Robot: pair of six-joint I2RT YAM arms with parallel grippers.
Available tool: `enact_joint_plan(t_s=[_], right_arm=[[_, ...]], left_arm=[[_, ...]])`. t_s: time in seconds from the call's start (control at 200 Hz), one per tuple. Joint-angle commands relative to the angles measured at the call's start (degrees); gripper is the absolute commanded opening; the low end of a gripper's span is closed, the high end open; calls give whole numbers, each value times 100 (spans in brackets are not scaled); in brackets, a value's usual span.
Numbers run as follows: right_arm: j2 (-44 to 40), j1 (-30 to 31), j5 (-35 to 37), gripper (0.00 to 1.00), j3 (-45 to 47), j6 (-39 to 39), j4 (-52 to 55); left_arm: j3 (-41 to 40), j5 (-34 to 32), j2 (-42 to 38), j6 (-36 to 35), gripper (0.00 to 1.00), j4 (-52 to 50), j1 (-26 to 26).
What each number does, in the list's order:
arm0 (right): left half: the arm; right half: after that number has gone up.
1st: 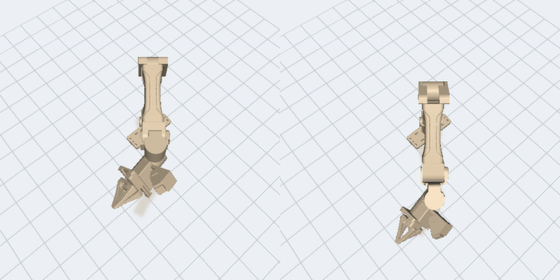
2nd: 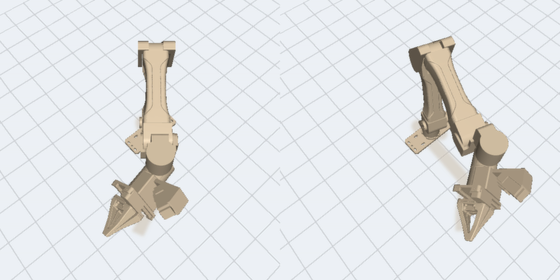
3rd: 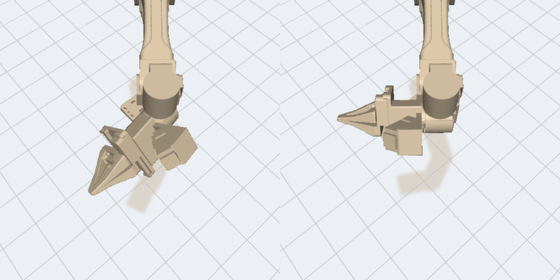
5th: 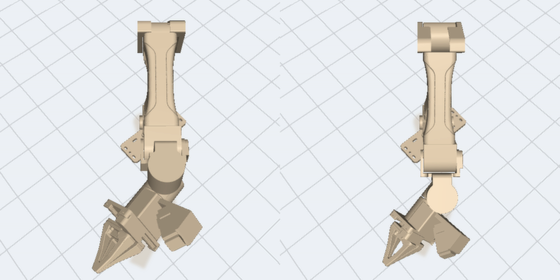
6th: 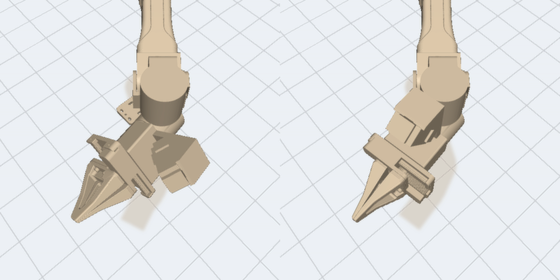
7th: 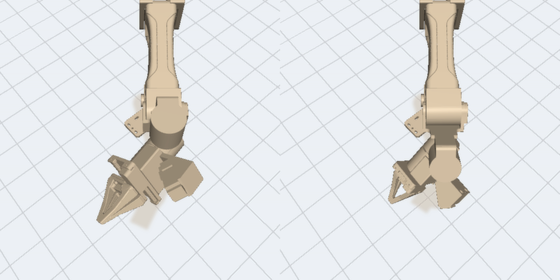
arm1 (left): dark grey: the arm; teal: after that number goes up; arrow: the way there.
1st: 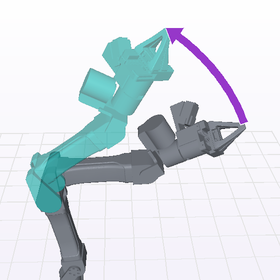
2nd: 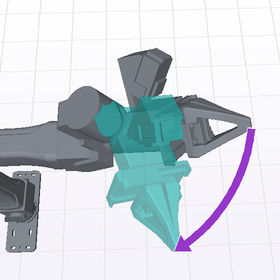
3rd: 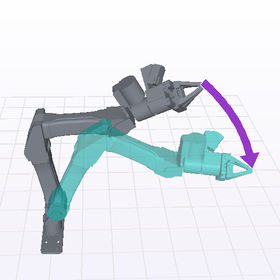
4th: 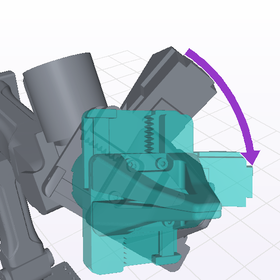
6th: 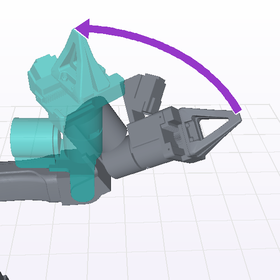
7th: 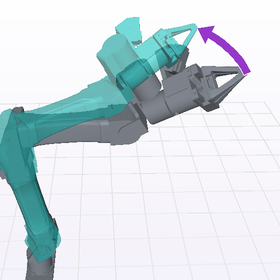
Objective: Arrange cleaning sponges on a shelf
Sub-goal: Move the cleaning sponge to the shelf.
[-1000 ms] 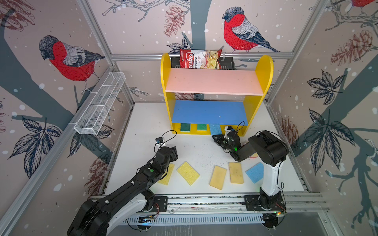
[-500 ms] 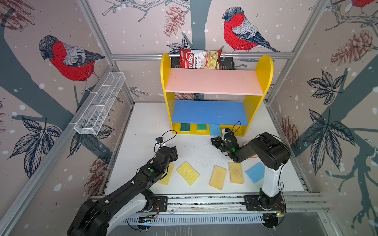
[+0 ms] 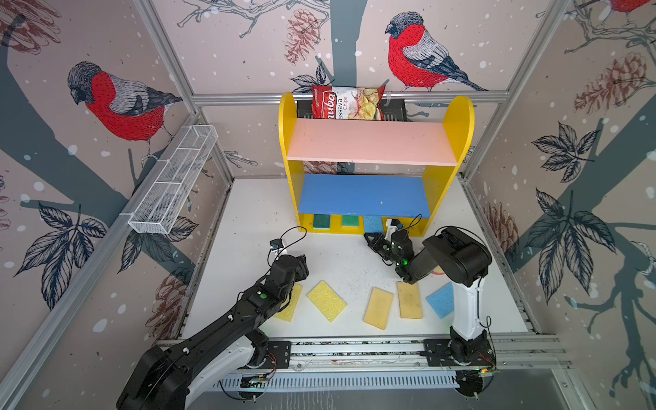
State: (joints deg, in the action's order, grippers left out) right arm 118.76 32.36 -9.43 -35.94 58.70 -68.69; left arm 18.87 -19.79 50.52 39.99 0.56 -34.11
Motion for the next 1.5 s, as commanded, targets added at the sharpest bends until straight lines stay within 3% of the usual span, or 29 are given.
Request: enact_joint_plan(t_s=[0.0,0.61,0.966,1.286,1.491], right_arm=[[106,16,240,2,44,40,1087],[33,8,573,2,-302,107,1246],[-202,12,426,2,-166,24,1257],[-1821,226,346,3,905,-348,1925],[-3170,-140,927,3,1096,-1003,3507]], left_arm=[[-5,-86,28,-46,63,-4,9],[-2,-97,-64,-19,63,-99,2],[1,-124,-91,-30,63,-118,9],[-35,-183,-168,-111,63,-82,7],[-142,-187,-230,-106,63,6,9]])
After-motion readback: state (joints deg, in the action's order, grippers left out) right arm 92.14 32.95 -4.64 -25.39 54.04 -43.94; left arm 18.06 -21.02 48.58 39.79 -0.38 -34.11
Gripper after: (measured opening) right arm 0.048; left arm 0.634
